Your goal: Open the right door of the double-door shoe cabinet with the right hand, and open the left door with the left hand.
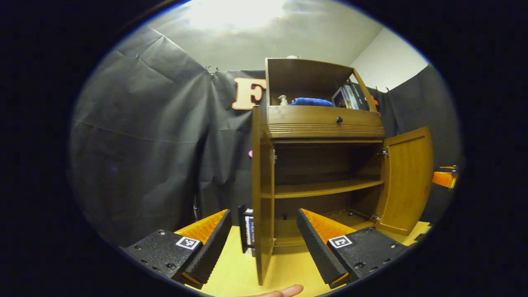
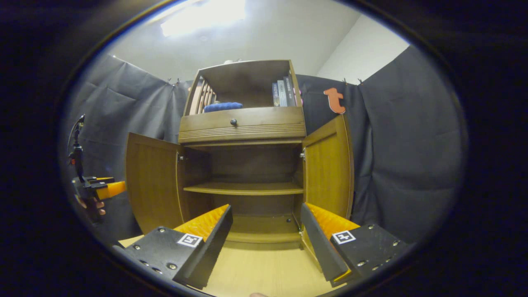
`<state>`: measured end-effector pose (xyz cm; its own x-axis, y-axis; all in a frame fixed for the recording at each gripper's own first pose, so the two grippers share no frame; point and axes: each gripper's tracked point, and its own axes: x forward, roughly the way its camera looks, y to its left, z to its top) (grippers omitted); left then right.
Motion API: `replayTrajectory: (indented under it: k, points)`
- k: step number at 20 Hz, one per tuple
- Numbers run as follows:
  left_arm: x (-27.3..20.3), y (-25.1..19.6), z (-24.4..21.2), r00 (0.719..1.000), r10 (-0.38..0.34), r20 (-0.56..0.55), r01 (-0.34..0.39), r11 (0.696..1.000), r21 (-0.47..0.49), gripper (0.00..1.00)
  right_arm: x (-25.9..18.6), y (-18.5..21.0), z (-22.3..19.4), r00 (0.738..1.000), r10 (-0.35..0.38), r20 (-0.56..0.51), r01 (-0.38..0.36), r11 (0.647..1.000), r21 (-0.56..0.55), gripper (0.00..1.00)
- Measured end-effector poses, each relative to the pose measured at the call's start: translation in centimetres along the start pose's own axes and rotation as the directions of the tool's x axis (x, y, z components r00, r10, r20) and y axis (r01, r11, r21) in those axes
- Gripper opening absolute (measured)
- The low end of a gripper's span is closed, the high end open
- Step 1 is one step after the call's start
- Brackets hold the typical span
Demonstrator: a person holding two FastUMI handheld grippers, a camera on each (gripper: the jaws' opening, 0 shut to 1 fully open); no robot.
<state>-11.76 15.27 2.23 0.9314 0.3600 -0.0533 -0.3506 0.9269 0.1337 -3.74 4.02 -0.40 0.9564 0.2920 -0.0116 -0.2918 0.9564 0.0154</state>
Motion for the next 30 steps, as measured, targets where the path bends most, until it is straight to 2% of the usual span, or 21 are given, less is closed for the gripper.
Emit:
replayTrajectory:
  k: [7, 11, 14, 16, 19, 22, 25, 27, 30]
  points:
    - [1.6, -7.0, 1.2, 0.997, -0.078, 0.012, 0.078, 0.997, -0.022, 0.97, 0.6, -0.2, -0.1, 1.0, 0.005, 0.007, -0.005, 1.0, 0.007, 0.98]
    - [3.1, -10.0, 0.8, 0.996, -0.088, -0.002, 0.088, 0.995, -0.053, 0.97, 1.1, 0.8, -0.4, 1.0, 0.025, 0.0, -0.025, 1.0, -0.008, 0.99]
    - [4.0, -12.3, 0.9, 0.996, -0.091, 0.007, 0.092, 0.995, -0.039, 0.97, 1.5, 1.4, -0.3, 0.999, 0.046, 0.008, -0.046, 0.999, -0.008, 0.98]
    - [4.4, -13.8, 0.2, 0.995, -0.104, -0.005, 0.104, 0.994, -0.026, 0.94, 1.7, 1.6, -0.5, 0.999, 0.046, 0.009, -0.046, 0.999, -0.008, 0.99]
    - [5.0, -16.2, 0.0, 0.992, -0.124, -0.002, 0.124, 0.992, -0.009, 0.96, 2.3, 1.0, -0.7, 1.0, 0.029, 0.007, -0.029, 1.0, 0.0, 0.99]
    - [5.6, -17.9, -0.7, 0.993, -0.117, -0.003, 0.117, 0.993, 0.021, 0.95, 2.3, 0.1, -0.7, 1.0, 0.009, 0.0, -0.009, 1.0, 0.009, 0.98]
    - [5.7, -19.9, -2.0, 0.99, -0.14, -0.028, 0.14, 0.99, 0.006, 0.96, 2.1, -0.4, -0.3, 1.0, -0.004, 0.02, 0.004, 1.0, 0.001, 0.98]
    - [5.4, -20.7, -2.6, 0.988, -0.149, -0.041, 0.149, 0.989, -0.006, 0.99, 1.7, -0.4, -0.2, 0.999, -0.003, 0.036, 0.003, 1.0, 0.002, 0.98]
    - [5.0, -21.0, -2.9, 0.987, -0.154, -0.04, 0.155, 0.988, 0.005, 0.98, 1.2, 0.3, -0.3, 0.999, 0.015, 0.043, -0.016, 1.0, 0.013, 0.98]
